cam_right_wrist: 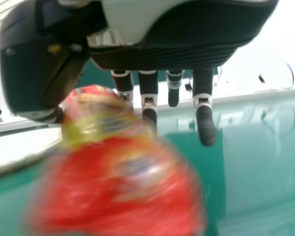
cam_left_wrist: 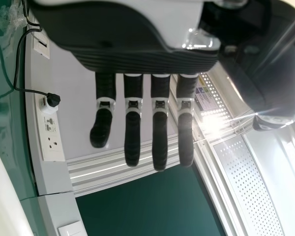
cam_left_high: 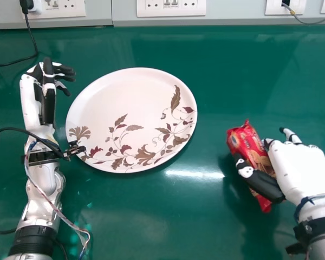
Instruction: Pick up biscuit and place it in the plate
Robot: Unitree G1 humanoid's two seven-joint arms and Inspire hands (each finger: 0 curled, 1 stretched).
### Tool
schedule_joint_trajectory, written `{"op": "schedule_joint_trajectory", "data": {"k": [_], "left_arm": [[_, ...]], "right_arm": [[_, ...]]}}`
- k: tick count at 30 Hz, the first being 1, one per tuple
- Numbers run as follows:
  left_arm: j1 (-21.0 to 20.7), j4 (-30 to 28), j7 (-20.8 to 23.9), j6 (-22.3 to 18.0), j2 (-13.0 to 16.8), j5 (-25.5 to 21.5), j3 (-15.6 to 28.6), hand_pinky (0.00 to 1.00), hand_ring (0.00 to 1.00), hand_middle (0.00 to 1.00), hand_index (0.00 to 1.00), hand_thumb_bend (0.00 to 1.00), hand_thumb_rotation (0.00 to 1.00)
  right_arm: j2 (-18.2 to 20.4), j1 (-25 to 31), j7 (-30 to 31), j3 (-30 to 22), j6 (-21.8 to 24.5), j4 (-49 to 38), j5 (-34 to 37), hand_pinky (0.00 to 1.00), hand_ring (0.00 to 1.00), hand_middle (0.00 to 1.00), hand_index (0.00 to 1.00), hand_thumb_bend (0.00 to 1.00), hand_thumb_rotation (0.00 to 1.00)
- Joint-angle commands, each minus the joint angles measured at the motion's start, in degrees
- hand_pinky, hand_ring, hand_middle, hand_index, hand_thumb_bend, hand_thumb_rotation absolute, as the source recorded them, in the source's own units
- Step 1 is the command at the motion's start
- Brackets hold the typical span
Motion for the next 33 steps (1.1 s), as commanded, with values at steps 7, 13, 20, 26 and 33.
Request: {"op": "schedule_joint_trajectory", "data": {"k": [7, 13, 20, 26, 33], "left_arm": [[3.7, 2.4, -0.4, 1.4, -3.4, -0.9, -1.0, 0.17, 0.40, 0.45, 0.42, 0.77, 0.94], [3.2, 2.7, -0.4, 1.8, -3.0, -0.7, -0.9, 0.18, 0.40, 0.44, 0.43, 0.79, 0.94], [2.6, 2.4, -0.5, 2.4, -2.6, 0.2, -1.3, 0.18, 0.40, 0.44, 0.43, 0.82, 0.94], [2.1, 2.1, -1.2, 2.4, -2.5, 0.1, -1.7, 0.19, 0.41, 0.46, 0.44, 0.79, 0.94], [1.5, 3.1, -2.4, 1.2, -2.2, -0.7, -1.4, 0.21, 0.43, 0.48, 0.46, 0.78, 0.93]], "right_arm": [[-2.9, -13.3, 0.0, -2.0, -2.7, -1.9, 1.4, 0.15, 0.21, 0.43, 0.48, 0.52, 0.00], [-5.2, -21.8, -0.7, -1.2, -5.1, 1.2, 2.1, 0.11, 0.18, 0.42, 0.47, 0.52, 0.00], [-4.9, -33.9, -6.5, 4.4, -7.1, 10.2, 4.0, 0.11, 0.17, 0.43, 0.47, 0.52, 0.00], [-3.0, -44.1, -12.0, 12.5, -9.5, 20.8, 5.8, 0.13, 0.19, 0.39, 0.48, 0.51, 0.00], [1.4, -54.1, -12.1, 23.9, -8.4, 36.0, 4.4, 0.11, 0.18, 0.47, 0.48, 0.52, 0.00]]}}
